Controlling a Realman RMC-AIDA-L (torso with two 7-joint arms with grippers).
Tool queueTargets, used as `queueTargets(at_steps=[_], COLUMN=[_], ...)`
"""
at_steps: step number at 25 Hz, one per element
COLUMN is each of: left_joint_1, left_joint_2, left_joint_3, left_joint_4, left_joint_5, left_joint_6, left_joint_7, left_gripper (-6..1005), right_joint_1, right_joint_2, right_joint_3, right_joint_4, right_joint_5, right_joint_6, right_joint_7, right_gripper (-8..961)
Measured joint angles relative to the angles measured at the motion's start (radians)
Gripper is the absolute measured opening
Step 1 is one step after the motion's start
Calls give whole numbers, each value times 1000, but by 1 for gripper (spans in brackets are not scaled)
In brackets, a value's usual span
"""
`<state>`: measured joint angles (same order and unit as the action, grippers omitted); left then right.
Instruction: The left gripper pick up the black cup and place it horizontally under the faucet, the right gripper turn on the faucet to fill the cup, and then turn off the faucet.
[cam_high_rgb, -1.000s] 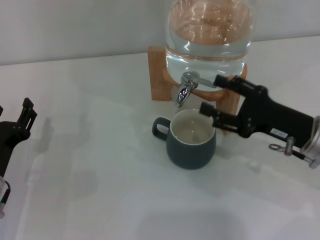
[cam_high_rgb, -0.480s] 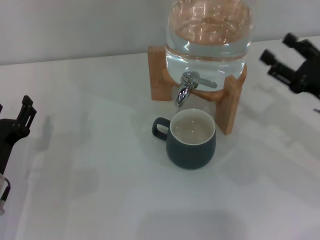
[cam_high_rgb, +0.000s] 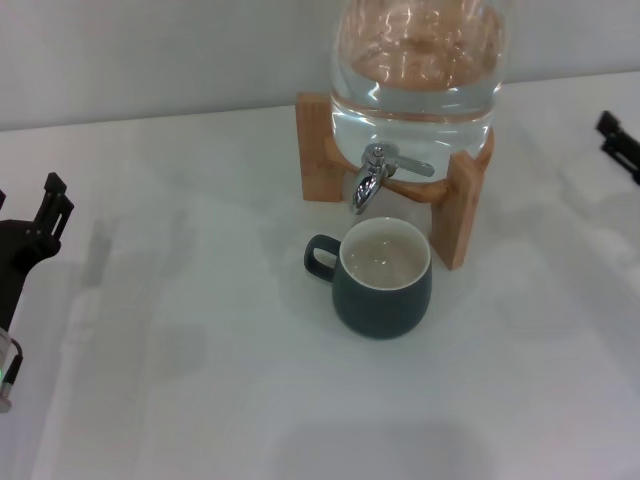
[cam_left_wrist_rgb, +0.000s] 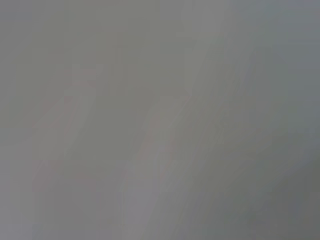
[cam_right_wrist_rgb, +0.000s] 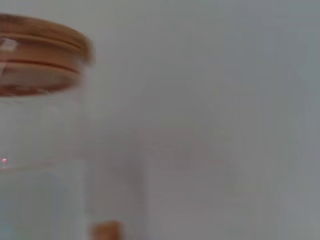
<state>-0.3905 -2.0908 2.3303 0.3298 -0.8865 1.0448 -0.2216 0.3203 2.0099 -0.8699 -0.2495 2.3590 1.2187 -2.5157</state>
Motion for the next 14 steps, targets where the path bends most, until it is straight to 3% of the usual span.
queueTargets(at_steps=[5,14], left_joint_1=[-6,-14], left_joint_2=[1,2], left_joint_3=[3,0], left_joint_4=[0,0], left_joint_5=[-4,-5], left_joint_6=[4,2], left_joint_7=[9,10], left_gripper=[770,770], right_joint_1=[2,-1], right_joint_2=[0,0], right_joint_3=[3,4], right_joint_4=[37,41], right_joint_5=[137,142], right_joint_6=[-56,-47], right_joint_7=[-52,-55], right_gripper=[841,841])
